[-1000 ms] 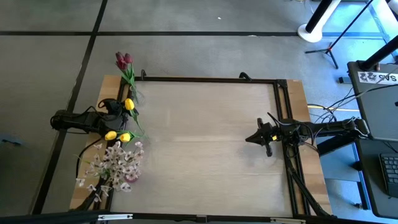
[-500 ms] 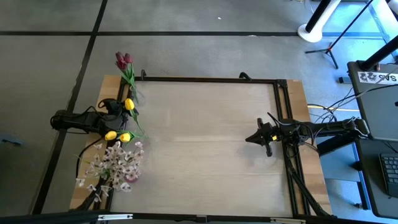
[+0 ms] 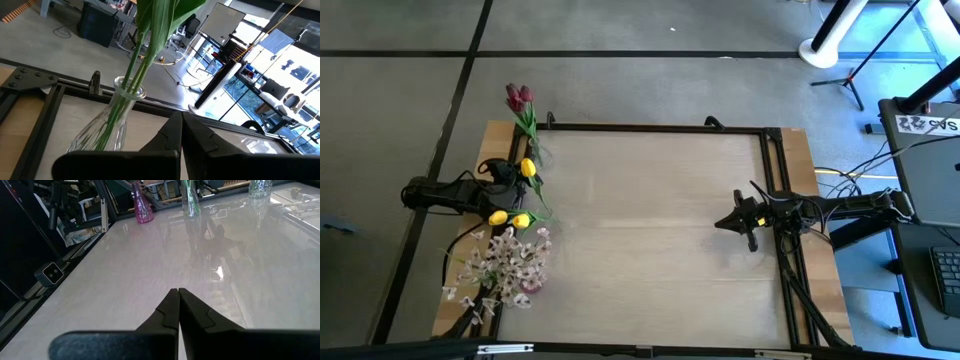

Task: Sort flowers into vase by color
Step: Return to Home Position

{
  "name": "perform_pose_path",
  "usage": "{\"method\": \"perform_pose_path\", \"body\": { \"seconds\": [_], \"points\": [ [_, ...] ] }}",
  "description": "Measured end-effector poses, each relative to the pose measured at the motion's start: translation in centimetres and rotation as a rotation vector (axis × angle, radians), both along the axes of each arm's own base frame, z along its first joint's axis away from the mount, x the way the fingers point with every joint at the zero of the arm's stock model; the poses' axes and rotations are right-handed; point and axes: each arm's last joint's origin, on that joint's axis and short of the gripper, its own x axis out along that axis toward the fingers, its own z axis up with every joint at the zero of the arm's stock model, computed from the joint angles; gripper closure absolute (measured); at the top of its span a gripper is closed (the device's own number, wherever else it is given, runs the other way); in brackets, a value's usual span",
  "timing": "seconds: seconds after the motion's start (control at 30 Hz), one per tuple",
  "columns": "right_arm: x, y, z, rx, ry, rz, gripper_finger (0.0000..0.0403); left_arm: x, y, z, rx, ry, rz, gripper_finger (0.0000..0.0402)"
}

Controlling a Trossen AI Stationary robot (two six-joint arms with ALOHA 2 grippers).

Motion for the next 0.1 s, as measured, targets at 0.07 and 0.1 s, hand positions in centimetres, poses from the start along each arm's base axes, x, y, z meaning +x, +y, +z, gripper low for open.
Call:
{"method": "perform_pose_path", "body": {
  "seconds": [0.07, 0.1],
  "points": [
    [0.0, 0.0, 0.0, 0.0, 0.0, 0.0, 0.0397, 0.0, 0.0, 0.0, 0.0, 0.0, 0.0, 0.0401],
    [0.0, 0.0, 0.0, 0.0, 0.0, 0.0, 0.0397, 0.0, 0.0, 0.0, 0.0, 0.0, 0.0, 0.0401]
  ]
}}
